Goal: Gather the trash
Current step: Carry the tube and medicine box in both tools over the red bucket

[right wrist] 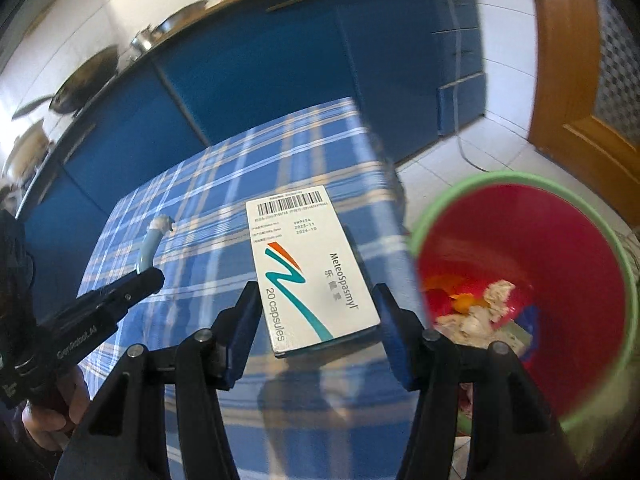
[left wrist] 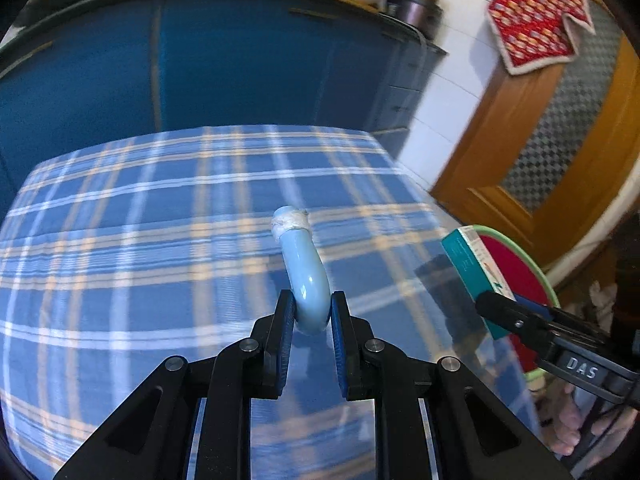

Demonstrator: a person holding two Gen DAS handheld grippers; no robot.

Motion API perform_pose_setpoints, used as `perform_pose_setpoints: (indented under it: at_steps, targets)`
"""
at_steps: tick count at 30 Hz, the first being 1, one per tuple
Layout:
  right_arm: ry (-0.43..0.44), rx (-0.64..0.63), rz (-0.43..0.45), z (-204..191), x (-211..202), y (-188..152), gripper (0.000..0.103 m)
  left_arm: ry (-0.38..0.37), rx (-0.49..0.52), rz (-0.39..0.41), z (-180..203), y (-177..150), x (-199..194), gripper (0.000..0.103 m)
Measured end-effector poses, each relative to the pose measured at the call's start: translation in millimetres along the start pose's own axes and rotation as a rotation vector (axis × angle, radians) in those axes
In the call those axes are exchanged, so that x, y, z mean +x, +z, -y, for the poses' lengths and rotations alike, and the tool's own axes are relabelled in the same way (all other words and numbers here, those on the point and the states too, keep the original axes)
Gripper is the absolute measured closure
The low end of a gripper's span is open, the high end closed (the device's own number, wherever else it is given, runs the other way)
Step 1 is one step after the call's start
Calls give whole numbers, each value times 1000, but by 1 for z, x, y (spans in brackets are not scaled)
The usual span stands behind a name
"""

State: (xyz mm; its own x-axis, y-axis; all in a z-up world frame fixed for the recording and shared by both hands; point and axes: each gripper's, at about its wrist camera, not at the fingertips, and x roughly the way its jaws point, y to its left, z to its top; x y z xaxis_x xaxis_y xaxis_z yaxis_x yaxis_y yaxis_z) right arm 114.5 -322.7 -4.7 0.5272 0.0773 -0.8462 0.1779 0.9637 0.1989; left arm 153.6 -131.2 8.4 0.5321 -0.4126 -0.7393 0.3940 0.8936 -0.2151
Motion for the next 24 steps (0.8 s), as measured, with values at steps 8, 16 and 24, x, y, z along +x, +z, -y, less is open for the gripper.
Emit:
perform_pose_setpoints:
  at_steps: [8,16,24]
  targets:
    - [-61,109,25,59,-27,-14,44,-74,87,-33,60,-3,10,84]
    - [-147,194,34,107,-38,-26,44,-122,176,-75,110,-4,25,84]
    - [-188,278,38,145,-43,-35,43,-151,234,-100,146,-7,40,84]
